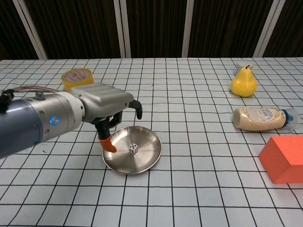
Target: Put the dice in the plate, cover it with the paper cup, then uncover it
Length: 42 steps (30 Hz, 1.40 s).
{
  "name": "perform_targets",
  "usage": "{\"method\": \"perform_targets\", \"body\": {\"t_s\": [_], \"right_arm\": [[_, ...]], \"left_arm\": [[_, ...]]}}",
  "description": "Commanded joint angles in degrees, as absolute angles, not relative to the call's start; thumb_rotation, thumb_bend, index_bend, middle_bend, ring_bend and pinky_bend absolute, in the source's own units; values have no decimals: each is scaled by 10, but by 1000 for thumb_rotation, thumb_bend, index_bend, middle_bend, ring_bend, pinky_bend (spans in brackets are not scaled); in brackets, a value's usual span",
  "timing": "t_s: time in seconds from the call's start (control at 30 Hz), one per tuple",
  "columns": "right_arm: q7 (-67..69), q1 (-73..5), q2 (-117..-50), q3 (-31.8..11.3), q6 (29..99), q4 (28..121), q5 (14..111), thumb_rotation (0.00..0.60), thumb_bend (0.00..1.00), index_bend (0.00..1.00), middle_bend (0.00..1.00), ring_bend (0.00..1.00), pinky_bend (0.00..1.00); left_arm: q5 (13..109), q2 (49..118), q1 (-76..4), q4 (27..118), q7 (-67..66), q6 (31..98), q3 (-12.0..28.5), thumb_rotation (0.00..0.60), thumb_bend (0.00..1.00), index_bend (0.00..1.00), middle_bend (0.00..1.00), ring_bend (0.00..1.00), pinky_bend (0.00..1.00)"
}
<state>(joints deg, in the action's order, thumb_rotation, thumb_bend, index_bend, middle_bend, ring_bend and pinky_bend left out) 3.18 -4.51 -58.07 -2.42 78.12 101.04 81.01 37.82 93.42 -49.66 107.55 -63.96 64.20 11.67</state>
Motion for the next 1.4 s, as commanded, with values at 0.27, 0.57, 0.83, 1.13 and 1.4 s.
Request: {"method": "perform_targets", "body": {"t_s": [0.27,0.57,0.83,1.13,1.4], "right_arm": [[21,-45,-582,-20,778,1020,812,600,143,170,33,97,0],[11,-48,-584,-20,773,1022,808,600,143,170,33,99,0],[3,-53,-589,-22,762,1017,796,600,143,170,33,102,0],[-4,-55,-590,-23,758,1016,789,600,143,170,33,102,0],[-2,-57,-591,-24,755,1014,789,600,144,172,33,102,0]], "left_arm": [[490,721,-394,1240,-561,761,114,600,99,353,472,631,770],[444,663,-374,1126,-490,721,113,600,99,358,455,730,847],[411,709,-407,1012,-491,677,119,600,98,355,444,750,868],[394,782,-441,939,-484,643,124,600,98,348,403,750,867],[374,797,-459,940,-524,641,109,600,19,282,301,726,849]]}}
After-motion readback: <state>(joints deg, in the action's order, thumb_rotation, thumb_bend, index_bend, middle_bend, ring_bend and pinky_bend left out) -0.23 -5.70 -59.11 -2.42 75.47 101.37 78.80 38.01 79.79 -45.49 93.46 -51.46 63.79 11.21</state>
